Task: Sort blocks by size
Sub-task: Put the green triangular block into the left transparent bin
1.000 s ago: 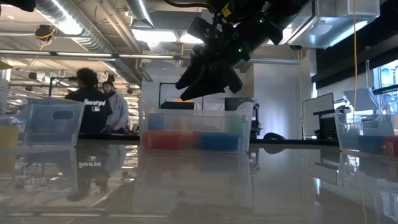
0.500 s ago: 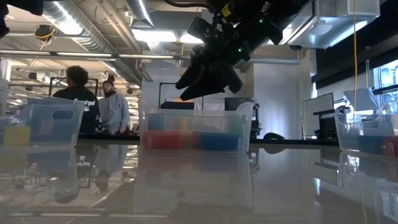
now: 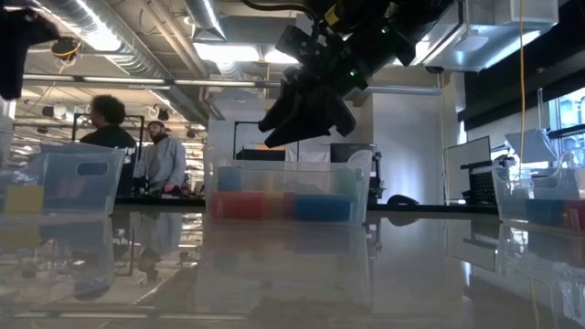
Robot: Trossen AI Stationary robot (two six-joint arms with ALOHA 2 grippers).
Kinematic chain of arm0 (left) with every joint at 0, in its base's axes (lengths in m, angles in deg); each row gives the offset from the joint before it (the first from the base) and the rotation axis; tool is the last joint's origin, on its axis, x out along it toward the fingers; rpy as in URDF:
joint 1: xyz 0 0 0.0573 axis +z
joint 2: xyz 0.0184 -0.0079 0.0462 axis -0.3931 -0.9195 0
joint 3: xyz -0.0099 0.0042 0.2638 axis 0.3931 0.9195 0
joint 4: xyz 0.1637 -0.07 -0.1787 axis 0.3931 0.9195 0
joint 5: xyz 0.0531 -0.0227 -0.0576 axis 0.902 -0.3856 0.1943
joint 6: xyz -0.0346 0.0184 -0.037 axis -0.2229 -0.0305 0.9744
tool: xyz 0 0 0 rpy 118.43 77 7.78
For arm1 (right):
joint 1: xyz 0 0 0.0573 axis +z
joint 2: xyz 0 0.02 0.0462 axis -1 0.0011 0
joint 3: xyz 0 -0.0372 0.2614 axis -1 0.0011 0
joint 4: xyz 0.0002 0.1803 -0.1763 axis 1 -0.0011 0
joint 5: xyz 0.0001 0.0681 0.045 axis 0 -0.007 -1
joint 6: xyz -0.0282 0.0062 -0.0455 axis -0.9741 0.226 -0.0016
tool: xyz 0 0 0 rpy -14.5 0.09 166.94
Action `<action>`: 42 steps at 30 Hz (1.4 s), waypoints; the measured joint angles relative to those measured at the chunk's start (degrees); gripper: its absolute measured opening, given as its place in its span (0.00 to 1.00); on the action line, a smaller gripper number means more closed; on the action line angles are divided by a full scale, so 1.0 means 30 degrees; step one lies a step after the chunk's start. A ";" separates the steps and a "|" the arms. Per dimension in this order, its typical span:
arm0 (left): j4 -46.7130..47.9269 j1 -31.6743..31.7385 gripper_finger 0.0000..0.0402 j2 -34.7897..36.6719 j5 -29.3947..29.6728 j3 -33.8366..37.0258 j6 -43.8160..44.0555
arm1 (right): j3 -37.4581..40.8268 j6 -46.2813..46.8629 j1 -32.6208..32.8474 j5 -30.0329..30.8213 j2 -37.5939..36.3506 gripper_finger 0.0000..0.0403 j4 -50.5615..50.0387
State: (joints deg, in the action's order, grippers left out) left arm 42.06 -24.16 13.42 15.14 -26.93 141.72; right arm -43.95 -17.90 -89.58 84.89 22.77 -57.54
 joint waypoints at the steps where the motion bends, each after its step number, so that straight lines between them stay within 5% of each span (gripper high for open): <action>1: -0.1049 -0.0158 0.60 0.0000 -0.0018 0.0000 -0.0985 | 0.0000 0.0002 0.0002 -0.0002 0.0000 0.71 -0.0036; 5: -0.3125 -0.0971 0.59 -0.0247 -0.1004 -0.0007 -0.2592 | 0.0000 0.0004 0.0002 -0.0002 0.0000 0.71 -0.0091; 19: -0.4851 -0.2408 0.58 -0.3930 -0.6603 -0.1648 -0.1330 | 0.0000 -0.0004 -0.0002 0.0002 0.0000 0.71 -0.0084; 29: -0.5089 -0.3444 0.58 -0.6871 -0.9701 -0.2963 0.2190 | 0.0000 -0.0011 0.0002 0.0005 0.0000 0.71 -0.0084; 42: -0.6196 -0.4241 0.58 -0.8406 -1.0251 -0.3089 0.4636 | 0.0000 -0.0018 0.0002 -0.0002 0.0000 0.71 -0.0088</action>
State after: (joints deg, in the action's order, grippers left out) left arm 23.47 -36.88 -11.80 -15.61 -36.19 155.63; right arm -43.95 -17.95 -89.57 84.88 22.77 -57.81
